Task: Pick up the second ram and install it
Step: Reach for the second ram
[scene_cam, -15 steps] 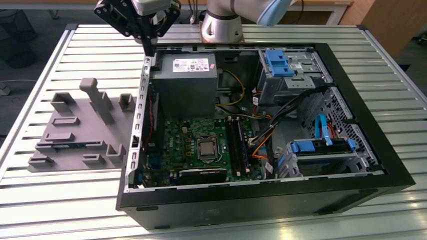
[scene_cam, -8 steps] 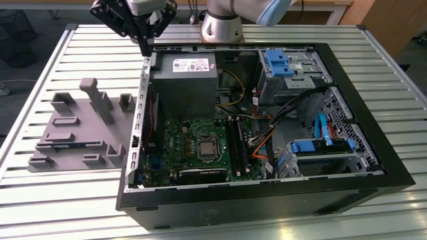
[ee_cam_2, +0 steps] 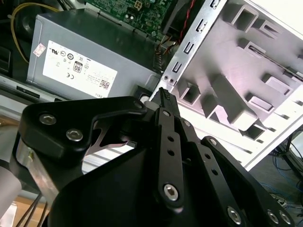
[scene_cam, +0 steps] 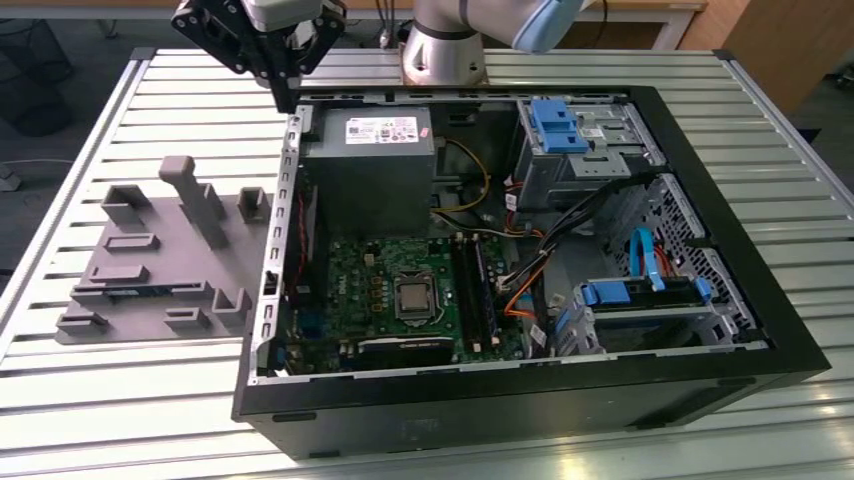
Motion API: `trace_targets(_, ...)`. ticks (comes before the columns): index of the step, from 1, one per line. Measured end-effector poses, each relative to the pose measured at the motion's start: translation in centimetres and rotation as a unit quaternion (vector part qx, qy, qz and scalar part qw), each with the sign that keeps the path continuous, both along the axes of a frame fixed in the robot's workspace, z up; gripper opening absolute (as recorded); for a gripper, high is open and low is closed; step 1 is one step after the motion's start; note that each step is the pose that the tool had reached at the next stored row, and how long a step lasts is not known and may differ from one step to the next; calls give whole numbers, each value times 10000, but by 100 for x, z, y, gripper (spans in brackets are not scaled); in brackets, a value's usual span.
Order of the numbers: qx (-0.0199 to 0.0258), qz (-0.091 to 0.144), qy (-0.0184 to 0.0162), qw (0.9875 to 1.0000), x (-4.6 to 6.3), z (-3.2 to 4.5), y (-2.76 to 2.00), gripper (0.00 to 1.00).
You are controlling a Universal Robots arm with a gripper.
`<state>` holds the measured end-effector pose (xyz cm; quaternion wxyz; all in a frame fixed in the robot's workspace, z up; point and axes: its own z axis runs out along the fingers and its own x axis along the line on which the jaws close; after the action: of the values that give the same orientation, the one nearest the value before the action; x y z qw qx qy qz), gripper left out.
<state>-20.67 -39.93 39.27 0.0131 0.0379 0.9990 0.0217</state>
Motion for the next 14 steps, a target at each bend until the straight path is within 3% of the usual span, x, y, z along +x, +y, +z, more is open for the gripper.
trace_targets(14, 0, 1, 0, 10000, -99, -1, -5, 11)
